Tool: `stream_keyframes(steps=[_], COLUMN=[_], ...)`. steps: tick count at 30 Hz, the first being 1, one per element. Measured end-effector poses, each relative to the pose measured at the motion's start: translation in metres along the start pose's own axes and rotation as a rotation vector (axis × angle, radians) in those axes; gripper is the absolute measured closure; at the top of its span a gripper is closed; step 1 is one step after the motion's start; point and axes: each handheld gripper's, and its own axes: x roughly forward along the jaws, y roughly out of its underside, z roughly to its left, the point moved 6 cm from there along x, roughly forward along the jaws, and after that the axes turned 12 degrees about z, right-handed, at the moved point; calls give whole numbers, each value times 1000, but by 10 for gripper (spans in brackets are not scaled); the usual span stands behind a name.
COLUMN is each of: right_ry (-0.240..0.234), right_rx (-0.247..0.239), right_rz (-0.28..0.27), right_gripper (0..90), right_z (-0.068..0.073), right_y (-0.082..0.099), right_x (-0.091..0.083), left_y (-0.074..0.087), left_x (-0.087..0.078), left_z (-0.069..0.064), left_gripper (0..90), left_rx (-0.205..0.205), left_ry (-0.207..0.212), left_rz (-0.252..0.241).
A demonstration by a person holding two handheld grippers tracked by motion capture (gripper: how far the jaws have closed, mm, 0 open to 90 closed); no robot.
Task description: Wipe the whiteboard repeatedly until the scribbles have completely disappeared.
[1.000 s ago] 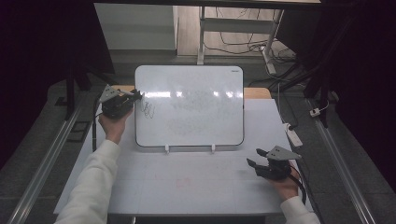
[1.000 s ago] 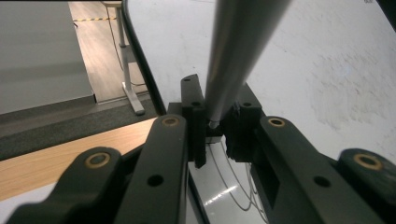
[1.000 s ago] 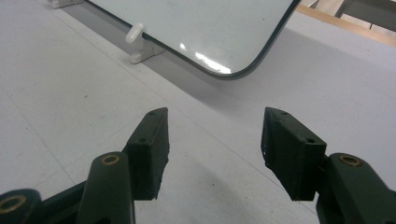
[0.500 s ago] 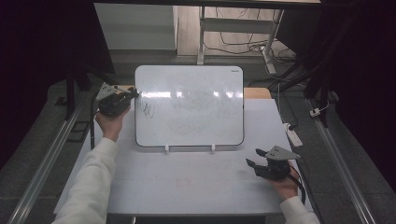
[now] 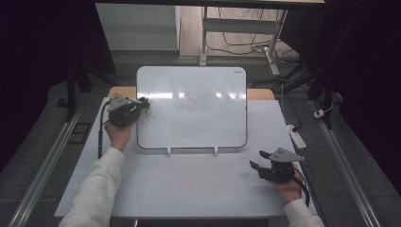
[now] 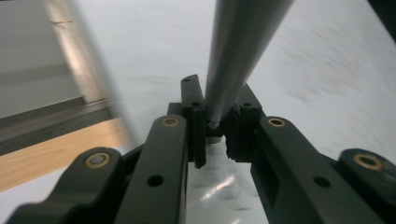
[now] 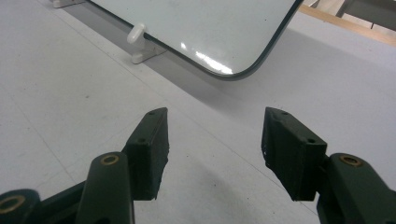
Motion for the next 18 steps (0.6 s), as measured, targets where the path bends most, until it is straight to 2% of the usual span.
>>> stream_keyframes(steps=[2,4,5,6,8,10,11,13,16,18], right_ry=[-2,-2,-4,-5,-5,-4,-4,-5,-4,-5], right_rx=[-2,-7,-4,-4,-8,-9,-9,-9,-11,-7], right_rz=[0,1,4,5,6,5,5,9,7,4], right_gripper=[413,413,413,413,413,413,413,413,412,412], right_z=[1,1,1,2,2,2,2,2,2,2], right_y=[0,0,0,0,0,-1,-1,0,0,-1], right_x=[1,2,2,2,3,2,2,3,2,2], left_y=[1,1,2,4,7,8,7,5,0,0], left_x=[-2,-1,2,6,14,18,19,18,9,8], left_z=[5,0,-5,-14,-32,-44,-45,-41,-20,-16], left_gripper=[785,785,785,785,785,785,785,785,785,786], left_rx=[-18,-15,-14,-4,41,71,80,89,18,-14], left_ry=[2,3,22,52,76,91,84,63,28,42], left_rz=[-3,-3,2,11,33,45,47,44,9,-1])
